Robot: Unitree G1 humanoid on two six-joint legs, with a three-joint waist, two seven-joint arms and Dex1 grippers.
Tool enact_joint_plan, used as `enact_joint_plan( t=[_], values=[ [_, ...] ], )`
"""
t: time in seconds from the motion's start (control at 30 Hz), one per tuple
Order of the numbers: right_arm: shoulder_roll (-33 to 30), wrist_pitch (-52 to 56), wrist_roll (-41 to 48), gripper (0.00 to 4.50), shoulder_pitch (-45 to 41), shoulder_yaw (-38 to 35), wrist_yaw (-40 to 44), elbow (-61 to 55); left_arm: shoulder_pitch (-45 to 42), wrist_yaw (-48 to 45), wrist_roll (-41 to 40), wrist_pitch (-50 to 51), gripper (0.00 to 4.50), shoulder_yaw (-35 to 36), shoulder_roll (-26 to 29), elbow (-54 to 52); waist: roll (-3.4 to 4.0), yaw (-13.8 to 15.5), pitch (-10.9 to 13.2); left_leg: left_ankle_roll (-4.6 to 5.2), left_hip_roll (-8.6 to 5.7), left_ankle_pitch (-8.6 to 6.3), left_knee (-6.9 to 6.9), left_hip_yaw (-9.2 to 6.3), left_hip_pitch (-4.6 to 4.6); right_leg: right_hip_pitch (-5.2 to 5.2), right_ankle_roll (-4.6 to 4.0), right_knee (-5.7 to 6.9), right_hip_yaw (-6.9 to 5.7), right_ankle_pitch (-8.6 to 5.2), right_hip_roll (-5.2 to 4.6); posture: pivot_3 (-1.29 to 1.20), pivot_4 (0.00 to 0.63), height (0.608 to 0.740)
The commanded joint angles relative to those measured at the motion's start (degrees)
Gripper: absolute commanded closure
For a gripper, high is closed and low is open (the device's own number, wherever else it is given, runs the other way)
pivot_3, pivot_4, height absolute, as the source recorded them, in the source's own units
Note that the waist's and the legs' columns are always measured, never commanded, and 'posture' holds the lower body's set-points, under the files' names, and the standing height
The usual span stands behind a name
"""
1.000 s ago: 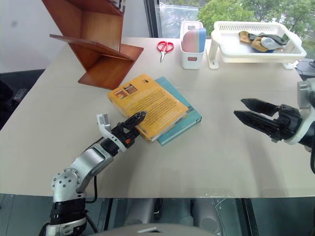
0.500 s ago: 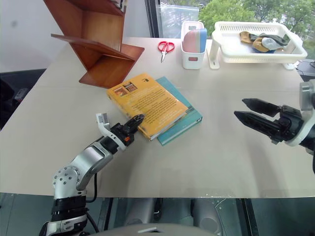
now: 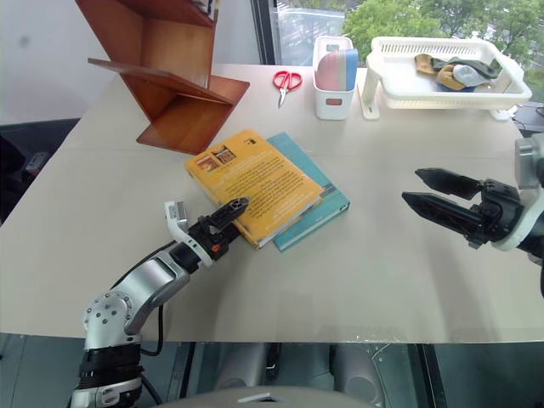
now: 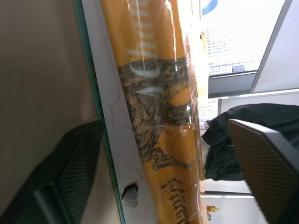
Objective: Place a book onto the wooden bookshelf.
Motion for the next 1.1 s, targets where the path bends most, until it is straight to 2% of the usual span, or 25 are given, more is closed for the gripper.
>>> enact_joint_plan(
  t=[0.03,0.2,0.57,0.8,1.03,1.07,1.1],
  values=[
    [-1.65,-1.03,2.80,0.00,0.71,-2.53,4.49,-1.14,-0.42,-1.12,-2.42,0.74,0.04,1.75,1.55,0.40,0.00,0.00,0.00,0.00,0.01,0.00,-0.02,0.00,0.00,0.00,0.00,-0.01,0.00,0.00,0.00,0.00,0.150,0.740],
    [-3.63,-0.88,3.75,0.00,2.56,-3.25,8.66,-1.21,-2.32,-2.43,-3.07,1.28,0.04,3.67,4.22,3.79,0.00,0.02,0.00,0.00,0.02,0.00,-0.10,0.00,0.00,0.00,0.00,-0.11,-0.01,0.00,-0.01,0.00,0.150,0.740],
    [-4.22,-1.86,2.56,0.00,1.34,-0.60,9.59,-0.16,-10.67,-9.97,0.67,4.23,0.04,7.46,9.33,18.59,-0.02,-0.01,0.01,0.00,-0.03,0.00,-0.36,0.02,0.00,-0.03,0.01,-0.30,-0.03,0.00,-0.08,0.00,0.150,0.740],
    [-4.13,-2.06,2.64,0.00,1.56,-0.43,9.23,-0.71,-17.33,-13.63,5.60,5.25,0.04,9.48,10.56,28.14,-0.03,-0.02,0.02,0.00,-0.06,0.00,-0.46,0.01,-0.03,-0.03,0.02,-0.41,-0.07,0.00,-0.08,0.00,0.150,0.740],
    [-3.73,-2.23,2.75,0.00,2.53,-0.99,8.65,-1.49,-21.13,-16.46,10.72,6.61,0.04,10.24,9.60,32.86,-0.04,-0.02,0.02,-0.01,-0.06,0.01,-0.49,0.00,-0.03,-0.03,0.02,-0.44,-0.10,0.01,-0.09,0.00,0.150,0.740],
    [-3.63,-2.27,2.78,0.00,2.77,-1.11,8.55,-1.68,-21.37,-16.60,11.06,6.88,0.53,10.58,9.45,33.15,-0.04,-0.03,0.02,-0.01,-0.05,0.01,-0.49,-0.01,-0.03,-0.03,0.02,-0.44,-0.09,0.01,-0.09,0.00,0.150,0.740],
    [-3.53,-2.32,2.80,0.00,2.99,-1.19,8.45,-1.85,-21.57,-16.81,11.31,7.16,0.74,10.96,9.30,33.34,-0.04,-0.04,0.02,-0.01,-0.05,0.01,-0.49,-0.01,-0.03,-0.03,0.02,-0.44,-0.09,0.01,-0.10,0.00,0.150,0.740]
  ],
)
